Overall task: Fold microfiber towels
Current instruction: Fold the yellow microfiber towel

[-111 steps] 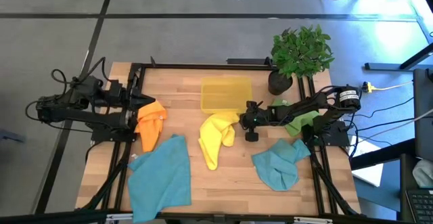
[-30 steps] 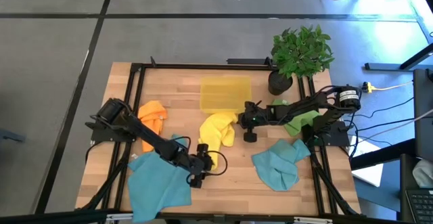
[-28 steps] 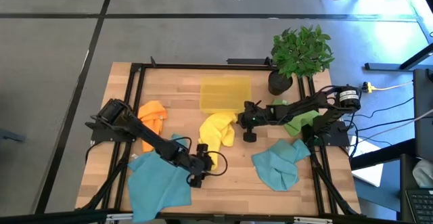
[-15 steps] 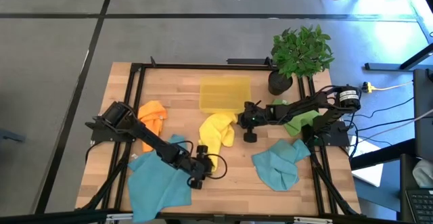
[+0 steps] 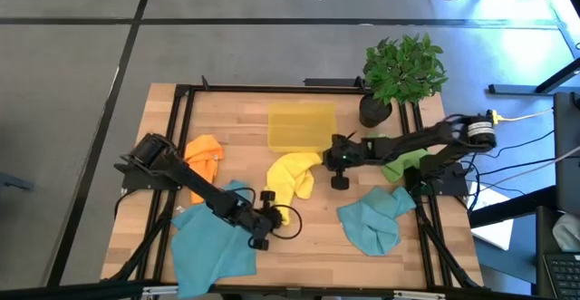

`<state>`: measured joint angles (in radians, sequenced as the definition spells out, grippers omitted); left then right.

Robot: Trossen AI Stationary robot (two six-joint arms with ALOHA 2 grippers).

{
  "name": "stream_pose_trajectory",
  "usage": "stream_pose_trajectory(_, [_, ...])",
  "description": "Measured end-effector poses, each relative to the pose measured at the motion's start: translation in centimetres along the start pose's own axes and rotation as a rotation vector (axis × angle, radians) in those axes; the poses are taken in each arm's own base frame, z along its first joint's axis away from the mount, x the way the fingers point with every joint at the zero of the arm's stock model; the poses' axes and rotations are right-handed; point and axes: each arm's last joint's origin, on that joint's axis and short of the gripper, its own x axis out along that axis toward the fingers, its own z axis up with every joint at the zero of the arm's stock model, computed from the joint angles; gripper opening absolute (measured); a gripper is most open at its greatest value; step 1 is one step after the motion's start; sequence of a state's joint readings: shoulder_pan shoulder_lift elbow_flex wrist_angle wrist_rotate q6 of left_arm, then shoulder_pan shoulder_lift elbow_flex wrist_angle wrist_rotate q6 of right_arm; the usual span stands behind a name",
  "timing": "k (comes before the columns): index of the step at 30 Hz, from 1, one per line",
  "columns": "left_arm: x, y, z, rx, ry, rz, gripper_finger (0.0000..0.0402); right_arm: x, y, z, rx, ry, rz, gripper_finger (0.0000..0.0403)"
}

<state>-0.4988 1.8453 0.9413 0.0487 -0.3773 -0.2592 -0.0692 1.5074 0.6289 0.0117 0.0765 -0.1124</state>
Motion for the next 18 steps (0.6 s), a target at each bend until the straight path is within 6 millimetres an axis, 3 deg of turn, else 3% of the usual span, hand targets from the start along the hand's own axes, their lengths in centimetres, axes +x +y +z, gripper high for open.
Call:
stream_pose_trajectory(8, [-6.7, 1.1, 3.2, -0.019, -0.144, 0.106, 0.0000, -5.4, -0.5, 1.6, 0.019, -0.155, -0.014, 0.0004])
stream_pose_trajectory(18, [-14.1, 2.1, 4.9, -0.051, -0.335, 0.255, 0.0000, -10.6, -0.9, 2.6, 0.040, -0.369, -0.005, 0.0004])
